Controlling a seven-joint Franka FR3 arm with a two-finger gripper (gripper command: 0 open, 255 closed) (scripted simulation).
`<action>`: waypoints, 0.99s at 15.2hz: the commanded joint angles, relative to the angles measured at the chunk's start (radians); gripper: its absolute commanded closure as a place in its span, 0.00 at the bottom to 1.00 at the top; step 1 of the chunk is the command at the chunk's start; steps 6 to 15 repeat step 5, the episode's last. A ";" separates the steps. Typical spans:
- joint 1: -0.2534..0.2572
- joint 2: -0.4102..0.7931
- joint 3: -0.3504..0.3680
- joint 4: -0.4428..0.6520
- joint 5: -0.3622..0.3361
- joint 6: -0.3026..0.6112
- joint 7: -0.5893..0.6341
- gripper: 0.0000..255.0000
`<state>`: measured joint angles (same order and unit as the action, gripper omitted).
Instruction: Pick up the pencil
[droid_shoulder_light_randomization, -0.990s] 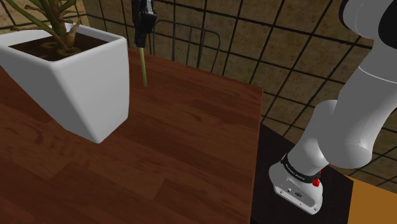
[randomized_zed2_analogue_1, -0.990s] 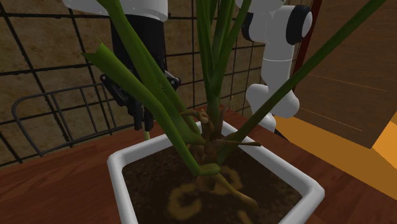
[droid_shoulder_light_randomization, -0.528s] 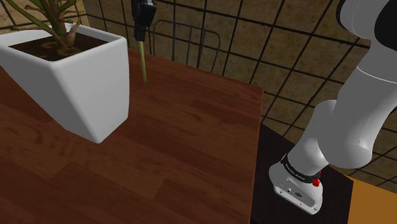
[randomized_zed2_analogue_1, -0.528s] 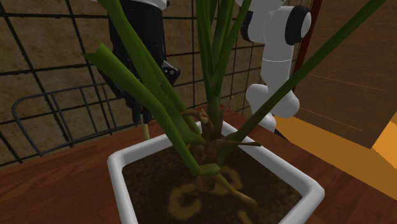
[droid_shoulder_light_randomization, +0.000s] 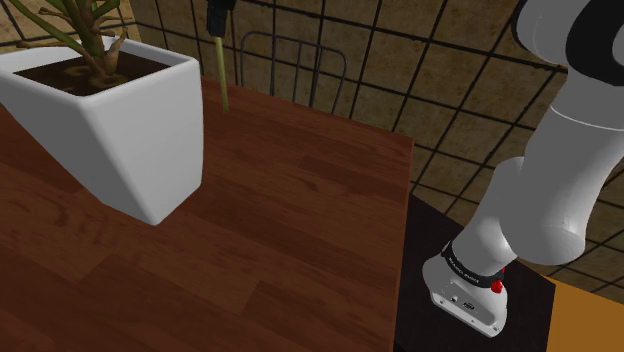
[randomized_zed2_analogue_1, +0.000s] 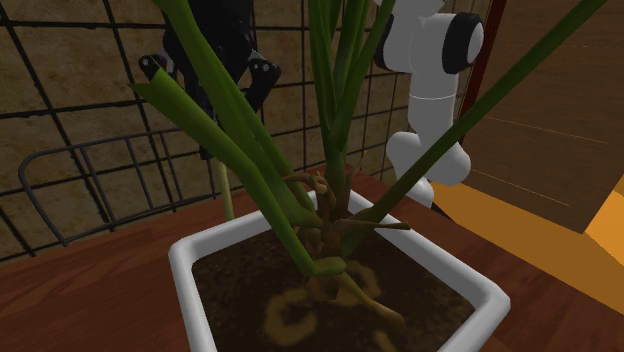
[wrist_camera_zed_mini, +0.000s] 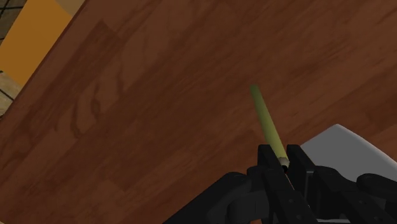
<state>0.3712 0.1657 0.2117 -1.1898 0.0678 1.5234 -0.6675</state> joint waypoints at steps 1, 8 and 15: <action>0.005 0.024 0.002 0.065 -0.006 -0.042 0.008 1.00; 0.011 0.052 0.004 0.138 -0.013 -0.086 0.014 1.00; 0.011 0.052 0.004 0.138 -0.013 -0.086 0.014 1.00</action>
